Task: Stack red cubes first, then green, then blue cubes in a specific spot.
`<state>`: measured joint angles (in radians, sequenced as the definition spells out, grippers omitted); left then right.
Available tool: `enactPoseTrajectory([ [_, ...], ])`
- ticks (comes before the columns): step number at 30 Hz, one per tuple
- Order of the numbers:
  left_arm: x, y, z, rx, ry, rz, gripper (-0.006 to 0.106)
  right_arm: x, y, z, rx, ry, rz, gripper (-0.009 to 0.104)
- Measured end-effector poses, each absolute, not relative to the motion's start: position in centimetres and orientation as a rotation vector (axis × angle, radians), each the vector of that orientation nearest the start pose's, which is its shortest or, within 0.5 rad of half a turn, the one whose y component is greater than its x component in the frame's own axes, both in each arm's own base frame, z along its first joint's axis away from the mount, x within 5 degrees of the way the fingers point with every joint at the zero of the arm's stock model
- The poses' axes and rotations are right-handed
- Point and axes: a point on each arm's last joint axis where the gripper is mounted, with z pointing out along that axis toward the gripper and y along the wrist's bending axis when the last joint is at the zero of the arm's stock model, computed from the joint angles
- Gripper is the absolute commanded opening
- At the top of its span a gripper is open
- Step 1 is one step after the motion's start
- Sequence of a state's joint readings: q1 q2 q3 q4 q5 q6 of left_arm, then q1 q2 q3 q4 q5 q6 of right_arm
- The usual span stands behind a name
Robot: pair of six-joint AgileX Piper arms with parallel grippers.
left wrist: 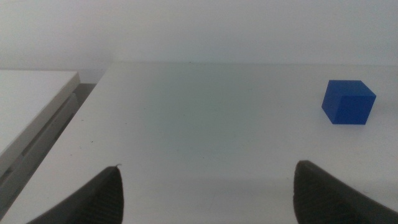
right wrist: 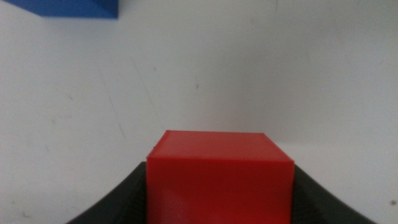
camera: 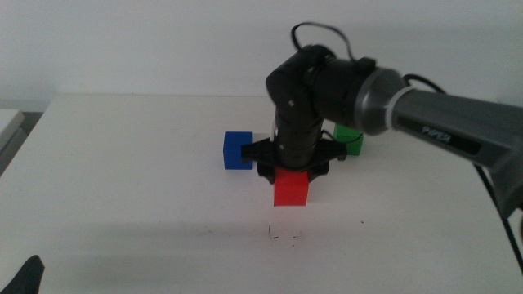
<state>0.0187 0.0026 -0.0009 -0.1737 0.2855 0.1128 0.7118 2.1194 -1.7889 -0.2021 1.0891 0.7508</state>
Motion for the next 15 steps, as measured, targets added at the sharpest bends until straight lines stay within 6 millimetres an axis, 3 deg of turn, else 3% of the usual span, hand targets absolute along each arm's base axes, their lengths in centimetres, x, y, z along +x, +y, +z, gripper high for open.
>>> enactPoseTrajectory([
  [7, 5.5, -0.3, 18.8, -0.029, 1.767, -0.069, 0.093, 34.7, 29.2, 20.0, 0.002, 2.874, -0.002, 0.008],
  [15, 5.5, -0.3, 18.8, -0.029, 1.767, -0.069, 0.093, 34.0, 29.9, 19.5, 0.047, 2.898, -0.009, 0.008],
])
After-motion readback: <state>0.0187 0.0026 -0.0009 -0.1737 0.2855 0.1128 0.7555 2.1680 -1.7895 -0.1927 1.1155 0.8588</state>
